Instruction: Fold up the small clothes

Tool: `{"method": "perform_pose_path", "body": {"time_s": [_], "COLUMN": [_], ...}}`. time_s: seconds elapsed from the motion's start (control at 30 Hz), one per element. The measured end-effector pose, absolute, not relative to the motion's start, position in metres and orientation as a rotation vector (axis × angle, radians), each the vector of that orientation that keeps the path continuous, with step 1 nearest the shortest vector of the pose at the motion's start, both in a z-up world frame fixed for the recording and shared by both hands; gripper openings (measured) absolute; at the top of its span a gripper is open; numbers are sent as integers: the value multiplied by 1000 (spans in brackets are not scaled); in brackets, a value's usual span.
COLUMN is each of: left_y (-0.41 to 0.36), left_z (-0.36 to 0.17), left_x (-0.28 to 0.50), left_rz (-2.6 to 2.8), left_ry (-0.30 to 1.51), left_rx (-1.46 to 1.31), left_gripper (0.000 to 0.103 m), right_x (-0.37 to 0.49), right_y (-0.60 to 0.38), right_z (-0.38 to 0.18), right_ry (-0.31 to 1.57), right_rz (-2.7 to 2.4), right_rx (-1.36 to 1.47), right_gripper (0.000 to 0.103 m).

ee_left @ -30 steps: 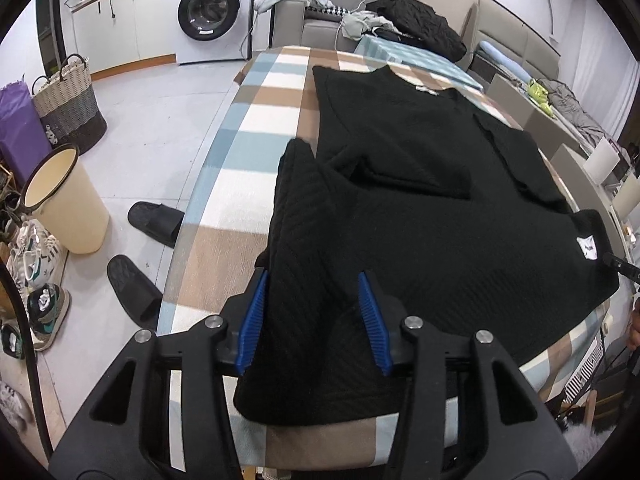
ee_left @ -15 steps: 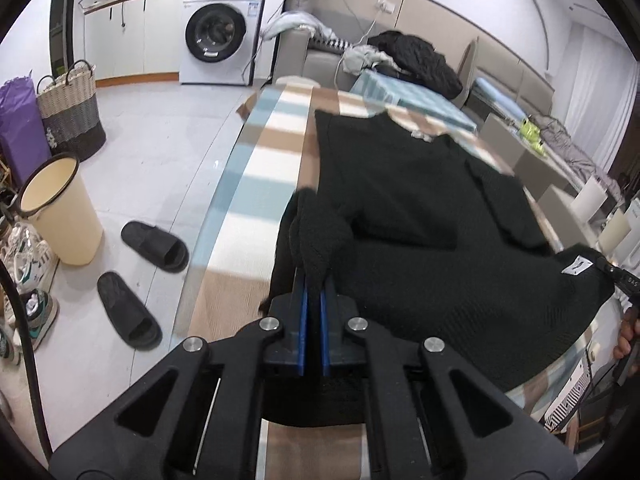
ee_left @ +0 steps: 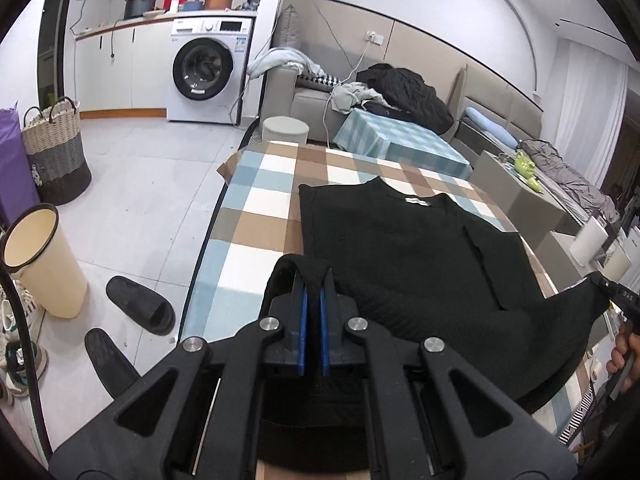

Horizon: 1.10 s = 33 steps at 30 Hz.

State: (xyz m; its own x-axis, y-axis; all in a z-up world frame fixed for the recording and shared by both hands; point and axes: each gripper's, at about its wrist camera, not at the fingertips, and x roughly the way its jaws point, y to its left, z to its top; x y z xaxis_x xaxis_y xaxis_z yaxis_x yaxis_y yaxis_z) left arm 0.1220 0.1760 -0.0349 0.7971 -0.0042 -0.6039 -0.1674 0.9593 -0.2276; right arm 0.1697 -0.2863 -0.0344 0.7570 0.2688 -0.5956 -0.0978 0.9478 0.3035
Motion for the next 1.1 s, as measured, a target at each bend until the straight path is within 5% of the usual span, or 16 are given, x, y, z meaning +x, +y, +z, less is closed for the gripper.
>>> {"method": "perform_pose_path", "body": {"time_s": [0.33, 0.5, 0.6, 1.1], "left_y": [192, 188, 186, 179], "left_z": [-98, -105, -102, -114], "left_x": [163, 148, 131, 93], "left_rz": [121, 150, 168, 146], "left_ry": [802, 820, 800, 856], "left_rx": [-352, -336, -334, -372], "left_gripper": [3, 29, 44, 45], "right_x": [202, 178, 148, 129], "right_y": [-303, -319, -324, -317], "right_z": [-100, -99, -89, -101], "right_ry": [887, 907, 878, 890], "right_rz": [129, 110, 95, 135], "right_rx": [317, 406, 460, 604], "right_gripper": [5, 43, 43, 43]}}
